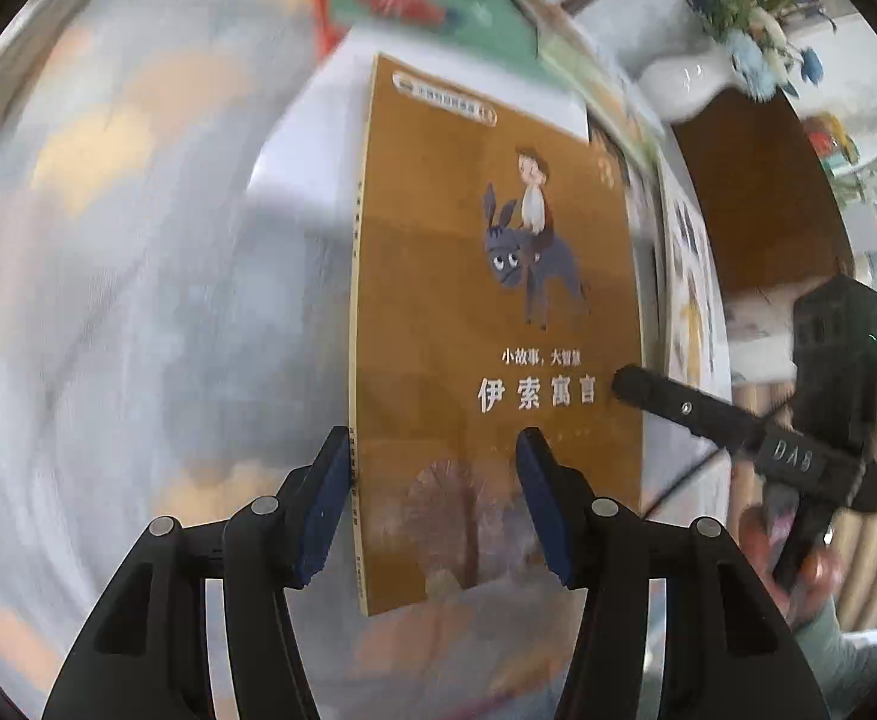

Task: Organize books
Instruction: 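Lift the orange book with the left gripper and carry it to the white table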

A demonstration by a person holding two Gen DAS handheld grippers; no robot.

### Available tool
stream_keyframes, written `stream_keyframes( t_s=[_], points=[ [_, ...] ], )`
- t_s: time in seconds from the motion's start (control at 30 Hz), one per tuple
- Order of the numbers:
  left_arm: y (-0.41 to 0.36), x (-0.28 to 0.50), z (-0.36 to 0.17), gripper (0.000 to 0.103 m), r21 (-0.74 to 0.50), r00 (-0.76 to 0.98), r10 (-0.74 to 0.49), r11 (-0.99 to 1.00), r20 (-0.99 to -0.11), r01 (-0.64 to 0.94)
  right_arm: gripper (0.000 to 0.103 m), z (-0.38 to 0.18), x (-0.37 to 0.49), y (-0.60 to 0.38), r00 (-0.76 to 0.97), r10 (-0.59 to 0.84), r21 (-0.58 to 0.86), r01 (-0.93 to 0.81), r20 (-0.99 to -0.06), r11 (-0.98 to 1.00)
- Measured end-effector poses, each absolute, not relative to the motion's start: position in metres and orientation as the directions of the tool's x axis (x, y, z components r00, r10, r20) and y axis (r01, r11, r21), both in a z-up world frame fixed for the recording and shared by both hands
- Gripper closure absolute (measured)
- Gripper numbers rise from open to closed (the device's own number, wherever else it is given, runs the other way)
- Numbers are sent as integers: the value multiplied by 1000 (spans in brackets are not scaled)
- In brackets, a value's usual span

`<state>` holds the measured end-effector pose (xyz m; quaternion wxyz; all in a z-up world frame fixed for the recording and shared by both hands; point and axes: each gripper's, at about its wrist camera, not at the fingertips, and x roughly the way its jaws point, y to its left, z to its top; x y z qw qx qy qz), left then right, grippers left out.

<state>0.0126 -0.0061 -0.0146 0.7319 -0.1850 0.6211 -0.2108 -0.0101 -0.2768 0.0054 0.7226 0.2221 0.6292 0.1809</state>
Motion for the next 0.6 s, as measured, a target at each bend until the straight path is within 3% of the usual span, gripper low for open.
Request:
stream_keyframes(
  t_s=[0.23, 0.47, 0.6],
  points=[
    [10, -28, -17, 51, -563, 153, -558, 826, -816, 10, 61, -8, -44, -309, 197, 657, 685, 151, -728, 713],
    [-4, -24, -17, 51, -547, 187, -537, 837, -823, 0, 60, -2, -35, -294, 230, 664, 697, 118, -712, 707],
    [2, -25, -18, 51, -570, 202, -553, 821, -808, -29, 61, 27, -40, -294, 252, 795, 829, 63, -551, 555]
  ],
)
